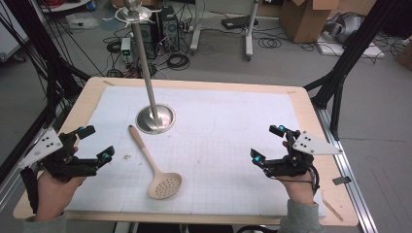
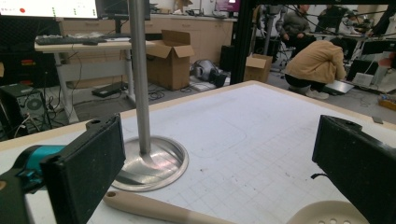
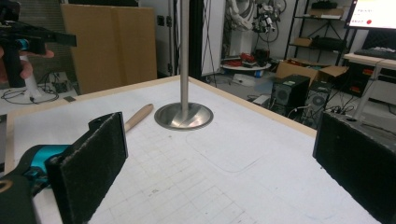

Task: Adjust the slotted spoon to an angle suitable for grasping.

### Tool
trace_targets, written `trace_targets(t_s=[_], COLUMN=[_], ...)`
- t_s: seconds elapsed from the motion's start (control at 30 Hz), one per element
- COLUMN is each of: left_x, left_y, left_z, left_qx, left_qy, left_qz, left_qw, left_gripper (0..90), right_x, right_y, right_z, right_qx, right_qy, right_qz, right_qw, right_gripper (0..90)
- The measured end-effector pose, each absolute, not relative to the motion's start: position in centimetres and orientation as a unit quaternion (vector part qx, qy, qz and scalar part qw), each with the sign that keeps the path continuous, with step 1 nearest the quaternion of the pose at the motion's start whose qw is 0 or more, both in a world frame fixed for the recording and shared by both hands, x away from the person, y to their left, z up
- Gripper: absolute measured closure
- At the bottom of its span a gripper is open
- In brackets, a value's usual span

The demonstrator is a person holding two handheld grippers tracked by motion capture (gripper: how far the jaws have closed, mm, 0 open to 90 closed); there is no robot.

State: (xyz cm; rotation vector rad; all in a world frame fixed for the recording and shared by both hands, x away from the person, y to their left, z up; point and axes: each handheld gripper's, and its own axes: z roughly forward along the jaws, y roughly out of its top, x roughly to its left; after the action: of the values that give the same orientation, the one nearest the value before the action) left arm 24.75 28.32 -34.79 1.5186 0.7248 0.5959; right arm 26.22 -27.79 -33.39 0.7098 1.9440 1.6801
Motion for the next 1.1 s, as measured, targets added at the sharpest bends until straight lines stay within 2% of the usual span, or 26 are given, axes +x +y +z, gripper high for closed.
trace_targets(t_s=[0.23, 0.57, 0.6, 0.63, 0.7, 0.73, 0.8, 0.9, 0.97, 1.0, 1.1], left_x=[25.0, 25.8, 25.8, 25.9, 25.9, 26.0, 26.1, 26.2, 26.3, 26.5, 26.7], left_y=[28.0, 26.8, 26.8, 26.8, 26.8, 26.8, 26.7, 26.6, 26.4, 26.2, 25.9], left_z=[-35.1, -36.1, -36.2, -36.3, -36.5, -36.7, -37.0, -37.4, -37.6, -37.9, -38.3], left_qx=[0.665, 0.690, 0.691, 0.692, 0.694, 0.697, 0.699, 0.705, 0.706, 0.708, 0.713], left_qy=[0.320, 0.319, 0.321, 0.322, 0.325, 0.326, 0.328, 0.330, 0.335, 0.338, 0.337], left_qz=[0.263, 0.258, 0.256, 0.253, 0.253, 0.250, 0.252, 0.251, 0.248, 0.242, 0.241], left_qw=[0.621, 0.596, 0.595, 0.595, 0.591, 0.588, 0.584, 0.576, 0.572, 0.571, 0.565], left_gripper=[2.9, 20.7, 24.1, 33.9, 37.2, 45.4, 47.4, 59.4, 62.0, 68.2, 74.8], right_x=[26.1, 25.9, 26.0, 25.9, 25.9, 25.9, 26.0, 25.9, 25.9, 25.9, 25.9], right_y=[-27.8, -27.9, -27.9, -27.8, -27.8, -27.7, -27.6, -27.5, -27.4, -27.4, -27.4], right_z=[-33.5, -33.8, -33.8, -33.9, -33.9, -33.9, -34.0, -34.0, -34.0, -34.0, -34.1], right_qx=[0.259, 0.264, 0.261, 0.264, 0.265, 0.262, 0.260, 0.260, 0.259, 0.258, 0.257], right_qy=[0.710, 0.714, 0.714, 0.716, 0.717, 0.718, 0.718, 0.721, 0.721, 0.723, 0.725], right_qz=[0.613, 0.607, 0.608, 0.604, 0.603, 0.603, 0.604, 0.601, 0.601, 0.600, 0.598], right_qw=[0.230, 0.226, 0.229, 0.227, 0.227, 0.228, 0.229, 0.226, 0.226, 0.224, 0.225], right_gripper=[2.1, 2.1, 2.1, 2.1, 2.1, 2.1, 2.1, 2.1, 2.1, 2.1, 2.1])
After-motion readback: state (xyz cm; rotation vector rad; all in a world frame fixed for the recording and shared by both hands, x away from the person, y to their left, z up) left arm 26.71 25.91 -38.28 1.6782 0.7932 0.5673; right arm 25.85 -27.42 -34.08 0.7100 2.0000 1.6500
